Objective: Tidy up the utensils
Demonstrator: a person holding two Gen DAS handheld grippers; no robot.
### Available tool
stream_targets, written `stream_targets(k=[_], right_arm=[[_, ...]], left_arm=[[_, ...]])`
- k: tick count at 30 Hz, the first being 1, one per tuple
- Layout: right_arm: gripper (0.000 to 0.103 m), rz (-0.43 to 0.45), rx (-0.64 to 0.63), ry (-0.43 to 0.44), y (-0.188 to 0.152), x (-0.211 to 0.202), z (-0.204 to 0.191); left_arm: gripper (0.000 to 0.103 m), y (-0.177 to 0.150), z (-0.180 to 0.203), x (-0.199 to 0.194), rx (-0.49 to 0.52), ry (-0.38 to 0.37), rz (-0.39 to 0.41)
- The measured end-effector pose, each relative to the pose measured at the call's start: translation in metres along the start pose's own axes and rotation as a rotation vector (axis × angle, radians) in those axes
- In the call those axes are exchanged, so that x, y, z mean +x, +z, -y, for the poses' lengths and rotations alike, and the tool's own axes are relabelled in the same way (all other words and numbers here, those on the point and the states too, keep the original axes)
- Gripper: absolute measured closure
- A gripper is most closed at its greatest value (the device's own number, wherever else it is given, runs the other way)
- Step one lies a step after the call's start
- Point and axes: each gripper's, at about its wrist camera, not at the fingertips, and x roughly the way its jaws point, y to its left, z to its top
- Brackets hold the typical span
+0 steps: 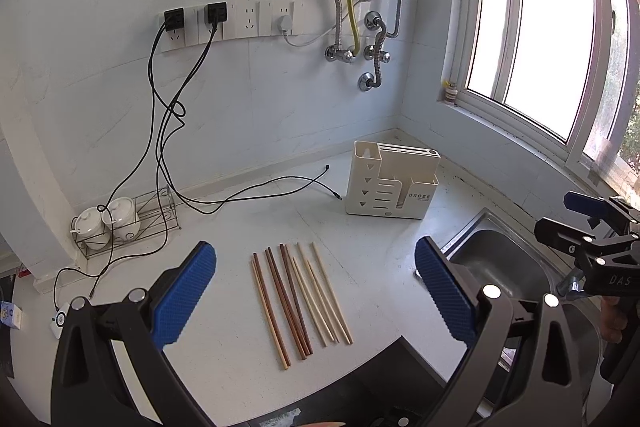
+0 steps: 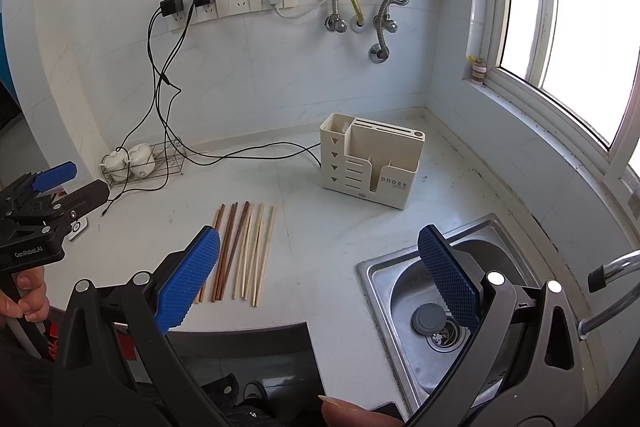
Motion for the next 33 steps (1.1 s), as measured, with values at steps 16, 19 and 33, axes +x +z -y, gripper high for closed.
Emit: stream_targets(k=[16,19,33], right_arm=[[0.008,0.005,0.008,-0.003,-0.0008,-0.0004,0.0005],[0.008,0.014,0.014,-0.012,-0.0014,-0.0011,0.0014],[0.008,0.013,0.022,-0.016,-0.0043,-0.0014,0.0025]], left_arm=[[0.005,-0.0044,0.0007,-0.0006,-0.002,0.012,-0.005],[0.005,-0.0013,0.0010,-0.0046,-0.001,0.016,0.010],[0.005,-0.0015,0.0023,-0.0030,0.002,0.019,-0.004]])
